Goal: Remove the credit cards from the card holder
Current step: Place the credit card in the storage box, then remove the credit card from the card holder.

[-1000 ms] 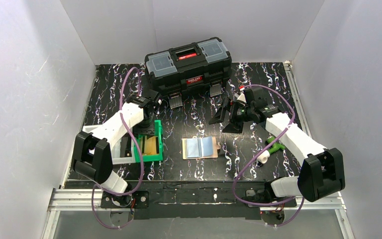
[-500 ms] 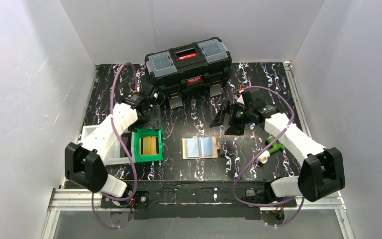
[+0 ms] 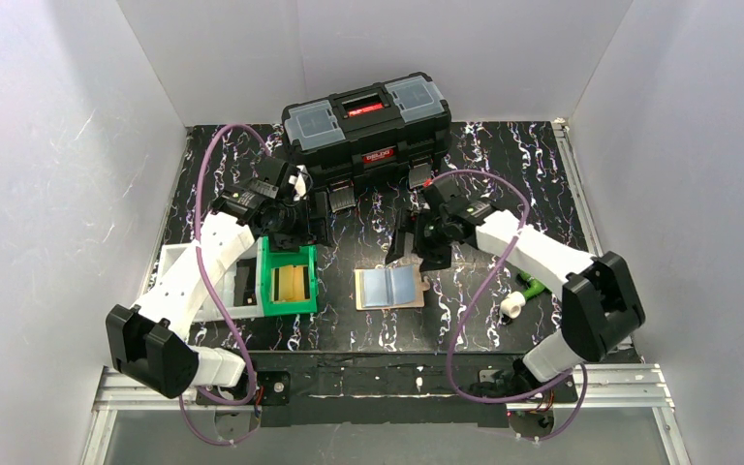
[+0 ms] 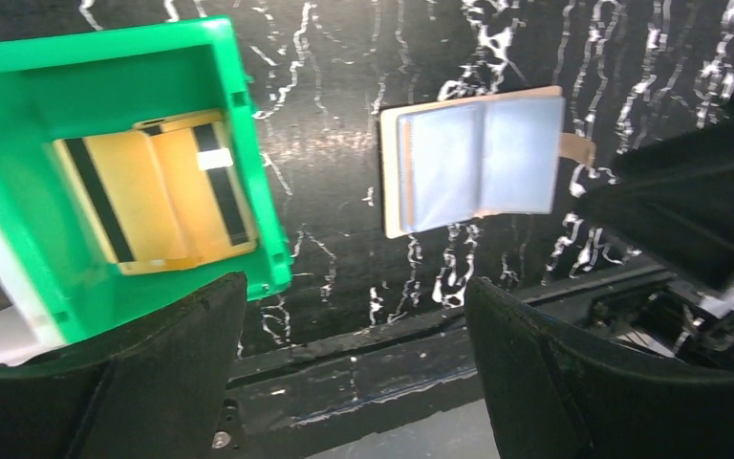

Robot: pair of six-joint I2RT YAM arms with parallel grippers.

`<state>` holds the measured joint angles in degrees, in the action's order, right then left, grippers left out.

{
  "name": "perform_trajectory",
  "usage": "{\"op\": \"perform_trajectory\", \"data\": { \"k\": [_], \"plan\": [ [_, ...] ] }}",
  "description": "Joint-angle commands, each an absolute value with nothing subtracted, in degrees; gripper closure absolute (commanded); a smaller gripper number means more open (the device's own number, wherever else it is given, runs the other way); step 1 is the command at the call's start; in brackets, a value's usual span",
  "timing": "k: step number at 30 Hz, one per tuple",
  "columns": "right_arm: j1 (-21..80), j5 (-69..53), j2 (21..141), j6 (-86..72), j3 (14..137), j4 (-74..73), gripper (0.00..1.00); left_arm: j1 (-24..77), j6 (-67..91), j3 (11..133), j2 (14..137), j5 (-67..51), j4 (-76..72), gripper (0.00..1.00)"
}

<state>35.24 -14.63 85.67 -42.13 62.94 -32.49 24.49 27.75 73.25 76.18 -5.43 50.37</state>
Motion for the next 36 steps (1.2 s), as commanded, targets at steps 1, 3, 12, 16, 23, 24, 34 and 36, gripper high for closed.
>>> {"op": "perform_trajectory", "data": {
  "k": [1, 3, 12, 16, 23, 24, 34, 36],
  "plan": [
    [39.11, -7.9, 89.54, -42.86, 68.04, -34.57, 0.02, 24.43, 28.9, 73.71, 74.29, -12.45, 48.54, 0.17],
    [40.34, -6.21, 91.41, -42.97, 69.4, -35.58, 0.02, 24.43, 29.0, 74.01, 74.57, -12.9, 48.48, 0.17],
    [43.5, -1.06, 98.51, -41.47, 74.83, -40.41, 0.25, 24.26, 28.08, 76.34, 75.9, -12.12, 50.58, 0.16],
    [44.53, -0.87, 100.84, -41.18, 76.12, -40.98, 0.28, 23.85, 28.64, 76.49, 76.21, -12.18, 51.0, 0.16],
    [47.51, -1.23, 104.64, -41.28, 79.49, -41.66, 0.35, 22.99, 28.48, 76.14, 76.13, -12.47, 51.16, 0.16],
    [47.95, -1.11, 105.32, -41.3, 80.26, -42.12, 0.37, 22.83, 28.48, 76.12, 76.15, -12.55, 51.15, 0.16],
    [49.57, -1.61, 111.36, -41.19, 83.09, -44.95, 0.4, 21.84, 28.39, 74.93, 75.59, -13.75, 50.64, 0.16],
    [49.57, -1.64, 112.7, -40.79, 83.75, -45.76, 0.39, 21.73, 28.52, 74.68, 75.45, -13.95, 50.47, 0.16]
  ]
}}
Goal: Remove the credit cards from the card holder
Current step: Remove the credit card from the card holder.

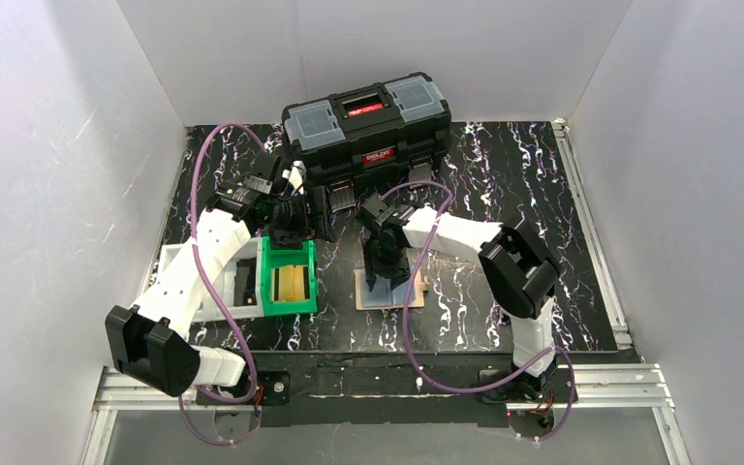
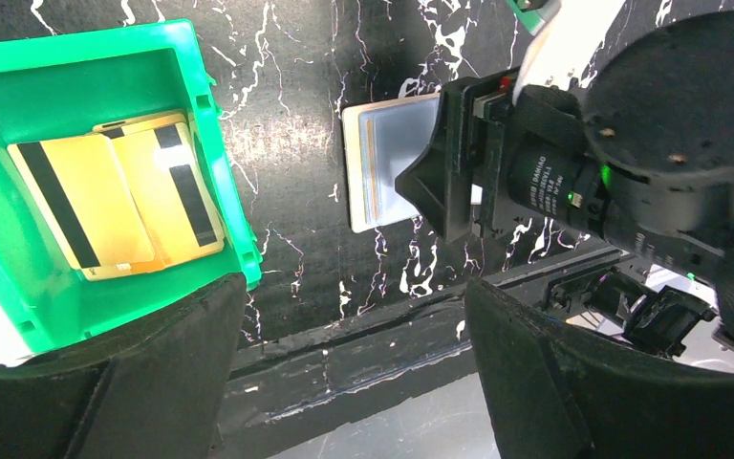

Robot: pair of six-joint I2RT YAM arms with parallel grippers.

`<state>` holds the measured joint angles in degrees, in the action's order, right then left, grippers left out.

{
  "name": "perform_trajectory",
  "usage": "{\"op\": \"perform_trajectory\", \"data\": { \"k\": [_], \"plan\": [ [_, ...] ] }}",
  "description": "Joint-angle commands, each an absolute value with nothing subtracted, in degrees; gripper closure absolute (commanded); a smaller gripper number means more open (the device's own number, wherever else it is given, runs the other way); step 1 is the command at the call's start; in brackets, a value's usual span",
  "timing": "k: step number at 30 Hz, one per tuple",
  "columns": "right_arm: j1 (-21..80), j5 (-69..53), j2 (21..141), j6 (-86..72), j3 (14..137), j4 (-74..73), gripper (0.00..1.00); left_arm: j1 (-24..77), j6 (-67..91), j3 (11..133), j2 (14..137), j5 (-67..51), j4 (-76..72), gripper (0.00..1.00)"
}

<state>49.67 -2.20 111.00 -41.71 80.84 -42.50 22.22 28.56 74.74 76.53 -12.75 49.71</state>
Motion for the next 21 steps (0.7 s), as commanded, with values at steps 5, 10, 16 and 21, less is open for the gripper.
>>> {"op": "perform_trajectory", "data": {
  "k": [5, 10, 16, 21],
  "plan": [
    [50.04, -1.85, 115.76, -40.16, 85.45, -47.32, 0.38, 21.71, 29.24, 73.48, 75.6, -14.88, 49.61, 0.16],
    [50.45, -2.05, 116.85, -39.91, 85.69, -47.28, 0.38, 21.71, 29.77, 72.29, 76.12, -15.54, 48.67, 0.16],
    [50.3, -3.21, 118.33, -38.52, 85.31, -47.3, 0.53, 21.7, 30.95, 70.47, 76.68, -16.13, 47.56, 0.17],
    [48.74, -6.86, 118.24, -38.11, 82.92, -44.94, 0.75, 21.73, 32.04, 68.38, 77.18, -17.15, 46.4, 0.17]
  ]
}}
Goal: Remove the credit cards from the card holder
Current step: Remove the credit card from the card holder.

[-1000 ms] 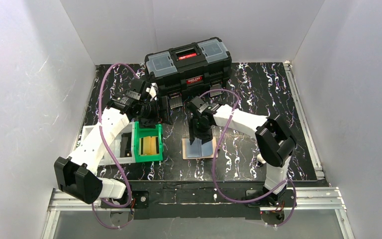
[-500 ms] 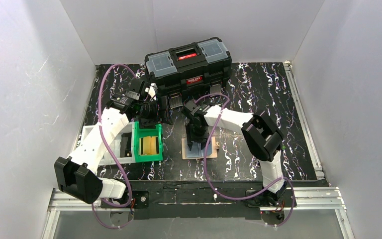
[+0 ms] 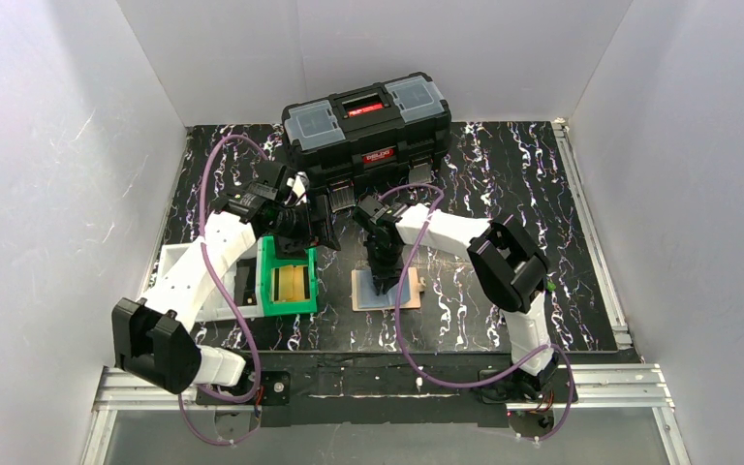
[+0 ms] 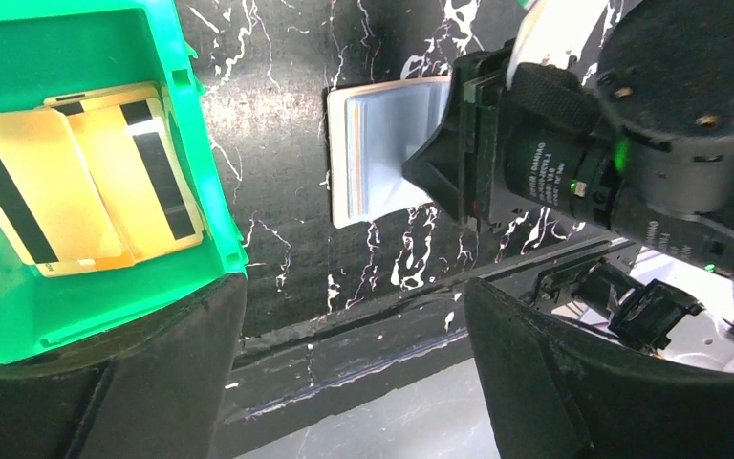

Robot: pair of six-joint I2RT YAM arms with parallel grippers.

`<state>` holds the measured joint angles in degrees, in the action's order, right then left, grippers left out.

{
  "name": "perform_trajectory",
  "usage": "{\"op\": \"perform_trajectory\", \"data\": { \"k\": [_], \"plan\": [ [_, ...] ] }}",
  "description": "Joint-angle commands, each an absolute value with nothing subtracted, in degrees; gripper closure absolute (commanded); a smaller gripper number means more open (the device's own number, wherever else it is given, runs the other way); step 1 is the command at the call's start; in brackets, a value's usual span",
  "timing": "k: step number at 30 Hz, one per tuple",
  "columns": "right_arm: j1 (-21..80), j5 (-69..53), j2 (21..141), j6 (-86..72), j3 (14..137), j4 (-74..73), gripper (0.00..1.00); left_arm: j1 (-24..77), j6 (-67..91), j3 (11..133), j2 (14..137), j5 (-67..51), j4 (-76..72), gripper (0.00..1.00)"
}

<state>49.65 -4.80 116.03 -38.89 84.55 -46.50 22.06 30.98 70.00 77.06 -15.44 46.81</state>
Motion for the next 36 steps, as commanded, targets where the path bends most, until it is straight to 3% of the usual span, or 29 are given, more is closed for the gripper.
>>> {"op": "perform_trajectory", "data": {
  "k": [1, 11, 24, 36],
  "plan": [
    [48.3, -7.57, 118.03, -38.0, 82.18, -44.33, 0.78, 21.79, 32.26, 67.97, 77.31, -17.28, 46.21, 0.17],
    [43.32, -17.12, 116.38, -38.38, 75.04, -37.71, 0.99, 25.28, 34.38, 65.69, 80.46, -18.28, 43.56, 0.23],
    [40.96, -20.84, 115.41, -38.18, 72.46, -34.76, 0.99, 33.24, 38.74, 65.59, 91.25, -20.88, 35.78, 0.58],
    [40.61, -22.83, 116.08, -38.34, 70.44, -32.35, 0.99, 34.19, 38.84, 63.95, 96.32, -23.84, 30.98, 0.64]
  ]
}}
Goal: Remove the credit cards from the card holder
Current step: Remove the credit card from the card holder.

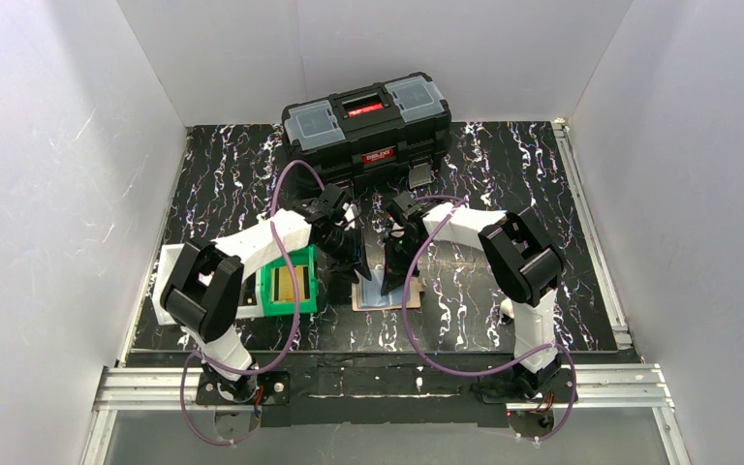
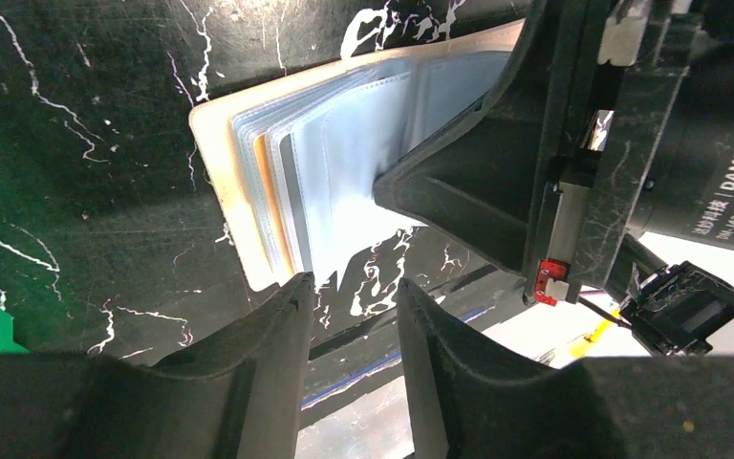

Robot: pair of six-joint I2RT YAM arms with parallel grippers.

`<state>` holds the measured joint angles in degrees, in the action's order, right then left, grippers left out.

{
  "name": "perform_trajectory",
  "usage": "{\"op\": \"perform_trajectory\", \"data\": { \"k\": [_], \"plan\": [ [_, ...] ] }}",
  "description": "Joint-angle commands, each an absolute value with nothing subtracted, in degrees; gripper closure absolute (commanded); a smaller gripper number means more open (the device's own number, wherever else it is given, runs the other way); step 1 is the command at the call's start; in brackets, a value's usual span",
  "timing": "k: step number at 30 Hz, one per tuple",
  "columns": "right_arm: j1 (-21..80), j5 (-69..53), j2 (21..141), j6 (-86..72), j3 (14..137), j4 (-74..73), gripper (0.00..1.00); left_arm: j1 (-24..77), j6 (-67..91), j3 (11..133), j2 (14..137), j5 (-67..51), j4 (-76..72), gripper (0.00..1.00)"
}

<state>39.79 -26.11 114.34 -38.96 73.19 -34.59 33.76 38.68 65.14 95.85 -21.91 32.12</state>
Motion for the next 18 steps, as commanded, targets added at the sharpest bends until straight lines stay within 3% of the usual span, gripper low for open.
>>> {"op": "perform_trajectory", "data": {
  "k": [1, 18],
  "plan": [
    [40.61, -22.89, 116.14, -38.33, 70.22, -32.15, 0.99, 34.19, 38.86, 63.84, 96.59, -23.97, 30.76, 0.64],
    [40.08, -22.84, 116.63, -39.1, 68.78, -31.04, 0.99, 35.13, 37.7, 62.13, 103.9, -24.31, 26.91, 0.65]
  ]
}}
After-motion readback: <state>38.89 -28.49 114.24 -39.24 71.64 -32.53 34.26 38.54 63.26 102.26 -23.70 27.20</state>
